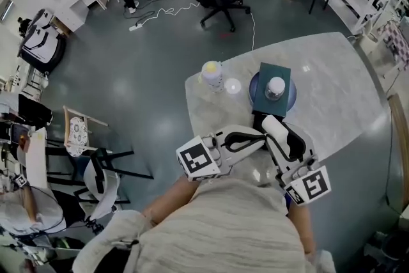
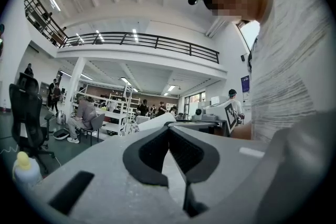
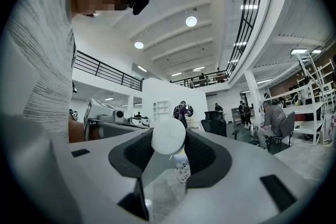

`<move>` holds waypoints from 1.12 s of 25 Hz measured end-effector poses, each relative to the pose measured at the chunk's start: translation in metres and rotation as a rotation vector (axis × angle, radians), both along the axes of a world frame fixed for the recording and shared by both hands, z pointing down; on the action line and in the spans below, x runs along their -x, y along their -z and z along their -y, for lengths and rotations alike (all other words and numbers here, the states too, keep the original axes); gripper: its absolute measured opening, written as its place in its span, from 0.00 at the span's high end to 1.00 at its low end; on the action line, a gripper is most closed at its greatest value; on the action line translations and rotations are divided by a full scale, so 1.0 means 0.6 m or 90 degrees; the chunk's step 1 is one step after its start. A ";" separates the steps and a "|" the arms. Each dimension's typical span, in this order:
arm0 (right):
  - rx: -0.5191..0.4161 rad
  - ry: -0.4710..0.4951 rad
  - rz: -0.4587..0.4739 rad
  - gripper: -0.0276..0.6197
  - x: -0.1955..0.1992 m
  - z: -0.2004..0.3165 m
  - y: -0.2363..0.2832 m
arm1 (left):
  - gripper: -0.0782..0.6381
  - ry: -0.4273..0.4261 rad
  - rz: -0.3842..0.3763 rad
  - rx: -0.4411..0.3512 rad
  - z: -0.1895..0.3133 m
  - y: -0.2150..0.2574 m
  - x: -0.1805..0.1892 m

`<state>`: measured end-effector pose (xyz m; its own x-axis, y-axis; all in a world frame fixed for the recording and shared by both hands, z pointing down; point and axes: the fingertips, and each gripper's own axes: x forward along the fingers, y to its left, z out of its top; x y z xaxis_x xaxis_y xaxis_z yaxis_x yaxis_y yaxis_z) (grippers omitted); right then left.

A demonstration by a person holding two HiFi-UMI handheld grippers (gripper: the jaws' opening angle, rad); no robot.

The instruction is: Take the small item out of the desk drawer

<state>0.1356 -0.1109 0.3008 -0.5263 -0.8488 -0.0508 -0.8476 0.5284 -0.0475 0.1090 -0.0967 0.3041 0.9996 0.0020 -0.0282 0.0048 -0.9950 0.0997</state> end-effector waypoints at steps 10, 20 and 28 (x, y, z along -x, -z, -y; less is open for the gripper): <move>0.000 0.002 -0.020 0.69 0.000 -0.003 0.000 | 0.87 -0.006 0.004 -0.001 -0.002 -0.002 -0.003; 0.010 0.003 -0.029 0.69 -0.010 0.006 -0.006 | 0.87 -0.010 0.016 0.009 0.007 -0.011 -0.013; 0.014 0.003 -0.035 0.69 -0.005 0.006 -0.019 | 0.87 -0.008 0.013 0.018 0.008 -0.022 -0.009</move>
